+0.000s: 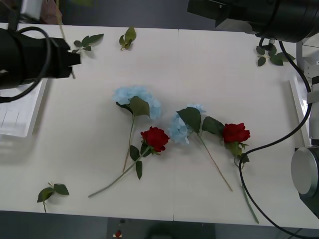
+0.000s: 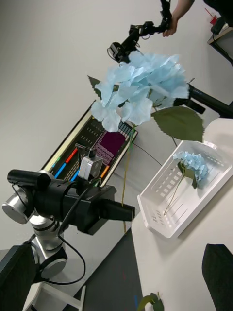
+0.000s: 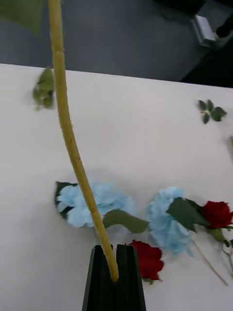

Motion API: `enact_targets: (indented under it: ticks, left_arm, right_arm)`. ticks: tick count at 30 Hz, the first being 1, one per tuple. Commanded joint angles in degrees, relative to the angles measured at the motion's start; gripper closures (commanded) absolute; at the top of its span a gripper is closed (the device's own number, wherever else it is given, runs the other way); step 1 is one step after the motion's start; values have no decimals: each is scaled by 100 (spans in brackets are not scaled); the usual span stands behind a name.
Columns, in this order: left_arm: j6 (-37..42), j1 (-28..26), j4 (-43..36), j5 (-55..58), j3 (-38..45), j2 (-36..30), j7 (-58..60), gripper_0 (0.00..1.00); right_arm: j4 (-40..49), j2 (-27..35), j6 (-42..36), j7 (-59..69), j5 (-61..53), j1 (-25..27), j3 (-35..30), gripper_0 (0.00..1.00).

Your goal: Put the red flowers into the right box and the blue flowers into the left box

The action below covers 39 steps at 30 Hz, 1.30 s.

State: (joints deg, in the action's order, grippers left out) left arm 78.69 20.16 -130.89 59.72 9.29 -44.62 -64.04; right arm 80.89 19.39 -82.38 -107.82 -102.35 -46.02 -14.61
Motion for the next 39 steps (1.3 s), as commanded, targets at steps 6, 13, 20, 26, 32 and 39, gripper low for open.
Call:
enact_targets:
  ticks: [6,13,20,26,32,39]
  left_arm:
    - [392,-469,415,84,934,-1093,-3,100]
    - [392,-1093,1144,57,1356,-1866,-118,100]
    - [357,-1972,1935,-66,1804,-2183,-355,100]
    - [-91,-2535,2559,13,1786,-2218,-979,100]
    - [-469,-2623,2999,66,1136,-2192,-1392,100]
    - [-706,-2667,3175,-66,723,-2192,-1436,100]
  right_arm:
    - [235,689,-112,235,488,-188,-7,0]
    - [243,1128,-832,429,1306,-179,-7,0]
    - [525,1243,-1263,1070,1789,-3,11,0]
    - [1702,1454,-1272,1756,2457,480,275,0]
    - [2564,1656,-1272,2354,2738,1008,547,0]
    - [3328,1893,-1280,2626,2914,1649,679,0]
